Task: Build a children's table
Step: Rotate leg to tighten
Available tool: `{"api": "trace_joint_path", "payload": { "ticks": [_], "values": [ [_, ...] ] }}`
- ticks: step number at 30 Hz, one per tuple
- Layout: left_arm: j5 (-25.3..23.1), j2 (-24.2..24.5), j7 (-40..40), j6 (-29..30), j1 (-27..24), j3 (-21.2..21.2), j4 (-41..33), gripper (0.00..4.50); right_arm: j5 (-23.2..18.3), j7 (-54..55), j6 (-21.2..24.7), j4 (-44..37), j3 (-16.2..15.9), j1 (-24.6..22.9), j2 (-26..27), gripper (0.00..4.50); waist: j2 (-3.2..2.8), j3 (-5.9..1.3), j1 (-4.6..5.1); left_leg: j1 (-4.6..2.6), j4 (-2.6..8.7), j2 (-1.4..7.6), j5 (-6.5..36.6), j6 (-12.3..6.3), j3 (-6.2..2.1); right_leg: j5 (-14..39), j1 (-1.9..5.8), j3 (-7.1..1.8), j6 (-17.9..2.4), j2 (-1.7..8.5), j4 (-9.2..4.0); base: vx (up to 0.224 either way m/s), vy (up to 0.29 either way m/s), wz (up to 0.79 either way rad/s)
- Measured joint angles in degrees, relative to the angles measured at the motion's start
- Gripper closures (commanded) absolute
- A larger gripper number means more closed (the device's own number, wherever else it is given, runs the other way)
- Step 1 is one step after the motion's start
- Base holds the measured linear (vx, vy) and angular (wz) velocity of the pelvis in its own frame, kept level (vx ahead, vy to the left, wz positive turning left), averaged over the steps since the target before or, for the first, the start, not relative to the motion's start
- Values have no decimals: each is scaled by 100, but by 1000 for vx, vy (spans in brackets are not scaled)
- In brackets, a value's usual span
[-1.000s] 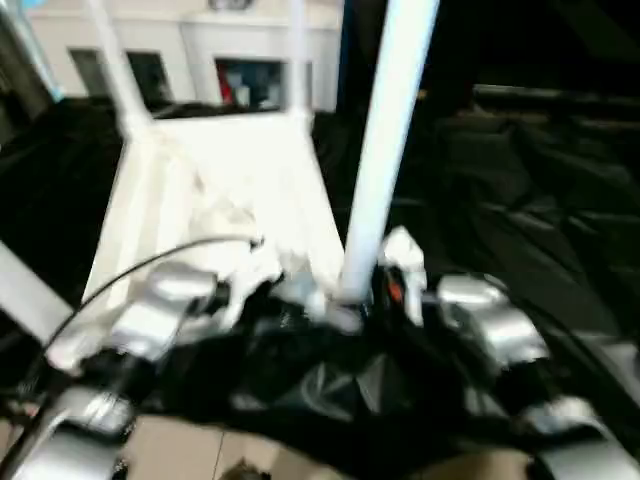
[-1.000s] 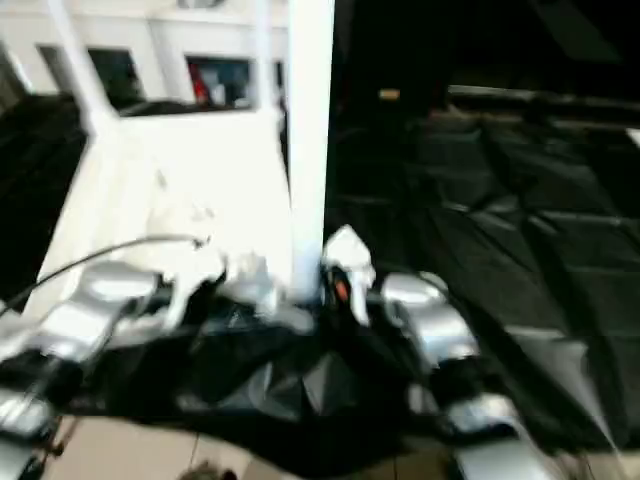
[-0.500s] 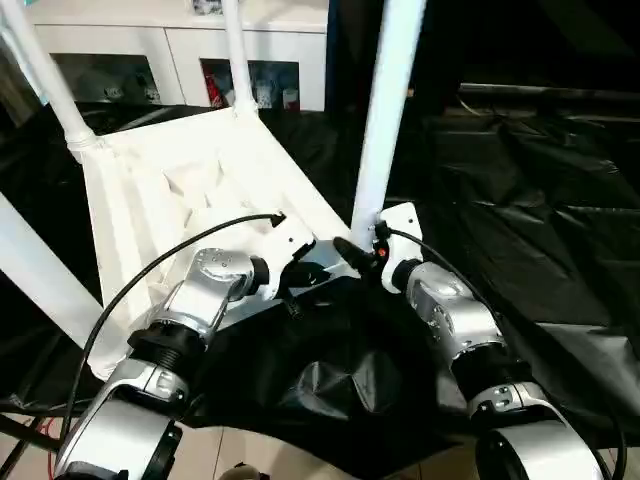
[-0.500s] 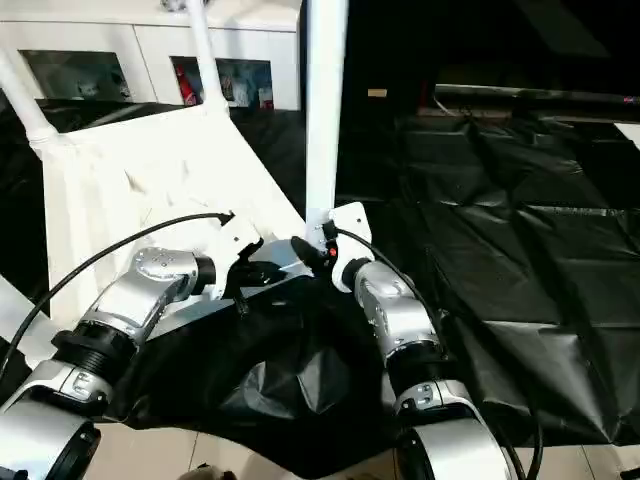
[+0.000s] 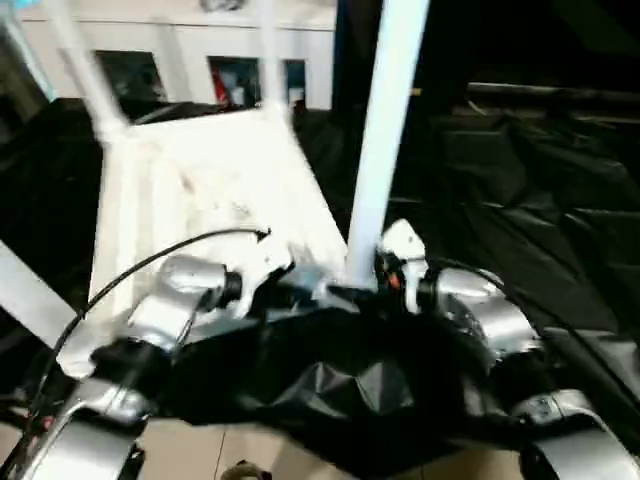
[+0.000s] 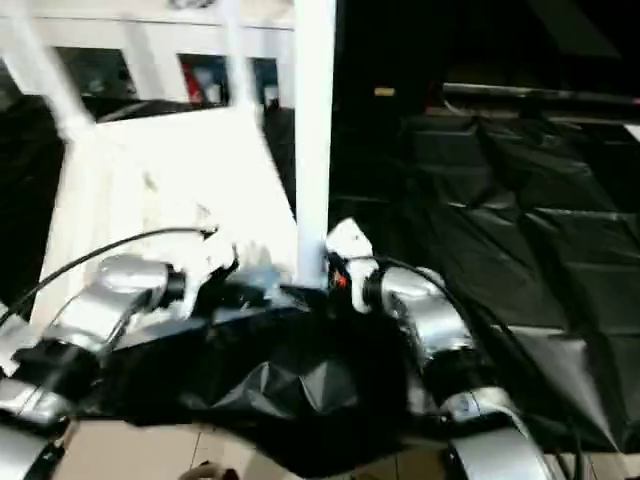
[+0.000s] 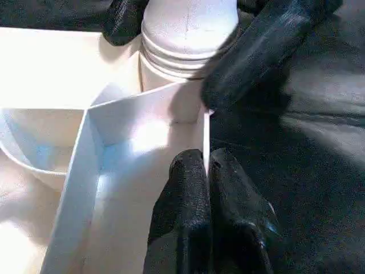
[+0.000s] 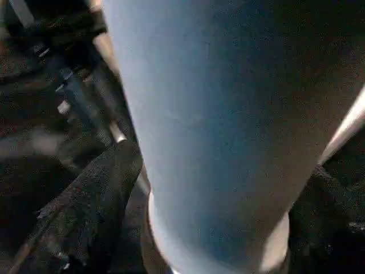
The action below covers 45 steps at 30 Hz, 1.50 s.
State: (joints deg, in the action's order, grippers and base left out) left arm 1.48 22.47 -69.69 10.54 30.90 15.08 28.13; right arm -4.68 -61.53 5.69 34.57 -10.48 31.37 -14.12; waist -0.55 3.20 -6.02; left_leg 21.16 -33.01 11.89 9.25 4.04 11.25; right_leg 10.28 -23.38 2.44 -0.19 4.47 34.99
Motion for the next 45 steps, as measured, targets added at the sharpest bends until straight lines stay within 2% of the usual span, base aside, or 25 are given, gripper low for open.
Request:
{"api": "trace_joint_path", "payload": {
  "ticks": [3, 13, 14, 17, 20, 24, 27, 32, 33, 36, 37, 38, 41, 45],
  "values": [
    [51, 118, -188, -46, -79, 39, -90, 450, -8, -373, 33, -70, -81, -18, -88, 75, 4, 1, -25, 0, -1, 0, 0, 0, 0, 0, 0, 0, 0, 0, 0, 0, 0, 0],
    [146, 404, -609, -21, -256, 54, -362, 450, -190, -764, 279, -308, -202, -110, -127, 151, 6, 2, -54, 2, 0, 0, 0, 0, -1, 1, 0, 1, 1, 0, -1, 0, 0, 0],
    [146, 407, -616, -18, -260, 57, -362, 450, -191, -759, 281, -325, -201, -132, -119, 170, 6, 2, -53, 2, 0, 0, 0, 0, -1, 1, 0, 1, 1, 0, -1, 0, 0, 0],
    [146, 381, -608, 24, -262, 60, -362, 450, -190, -681, 285, -415, -194, -215, -64, 176, 6, 2, -54, 1, -1, 0, 0, 0, -1, 1, 1, 1, 1, 0, 0, 0, 0, 0],
    [144, 269, -355, 117, -224, 24, -282, 450, -148, -249, 185, -368, -88, -268, 73, 181, 7, 2, -33, -7, -2, 0, -1, 2, -1, -2, 2, -1, -3, 0, 5, 0, 0, 0],
    [-12, -91, 452, 367, 130, -111, 179, 450, -53, 1216, 157, 74, 354, -125, 614, 182, 7, 2, 83, -12, -2, -3, -2, 3, -3, -12, 1, -2, -11, 0, 5, 0, 0, 0],
    [-67, -361, 917, 506, 322, -138, 395, 450, -14, 1966, 161, 267, 584, -18, 834, 183, 7, 1, 121, -14, 0, -3, -2, 4, -5, -14, 1, -2, -9, 0, 5, 0, 0, 0],
    [-134, -747, 1600, 702, 638, -253, 779, 450, 19, 3306, 59, 646, 994, 206, 1329, 183, 7, 1, 115, -11, 4, -3, -3, 5, -6, -22, -3, 0, -23, -1, 6, 0, 0, 0],
    [-144, -797, 1685, 718, 682, -265, 824, 450, 22, 3489, 39, 711, 1066, 255, 1399, 127, 7, 1, 113, -9, 4, -3, -3, 5, -5, -20, -3, -1, -21, -1, 3, 0, 0, 0],
    [-166, -827, 1736, 724, 691, -285, 825, 450, -45, 3538, 30, 727, 1197, 270, 1500, 111, 7, 1, 108, -7, 4, -4, -2, 3, -1, -13, -3, -5, -11, -1, -3, 0, 0, 0],
    [-167, -827, 1741, 724, 691, -286, 819, 450, -37, 3535, 24, 727, 1196, 275, 1507, 111, 7, 1, 106, -7, 6, -4, -2, 3, -1, -12, -3, -4, -10, -1, -4, 0, 0, 0],
    [-167, -827, 1741, 724, 691, -285, 815, 450, -27, 3531, 18, 727, 1195, 276, 1507, 85, 7, 1, 105, -6, 6, -4, -2, 3, -1, -12, -3, -3, -10, -1, -4, 0, 0, 0],
    [-168, -790, 1668, 695, 669, -277, 789, 450, 103, 3339, -34, 728, 1015, 280, 1376, 85, 6, 1, 109, -8, 6, -3, -2, 4, -1, -12, -4, -3, -10, -1, -3, 0, 0, 0],
    [-157, -595, 1346, 586, 535, -265, 635, 450, 133, 2473, -78, 688, 760, 259, 1022, 85, 5, 2, 120, -7, 7, -3, -2, 4, -1, -11, -4, -1, -10, -1, -4, 0, 0, 0]
  ]
}}
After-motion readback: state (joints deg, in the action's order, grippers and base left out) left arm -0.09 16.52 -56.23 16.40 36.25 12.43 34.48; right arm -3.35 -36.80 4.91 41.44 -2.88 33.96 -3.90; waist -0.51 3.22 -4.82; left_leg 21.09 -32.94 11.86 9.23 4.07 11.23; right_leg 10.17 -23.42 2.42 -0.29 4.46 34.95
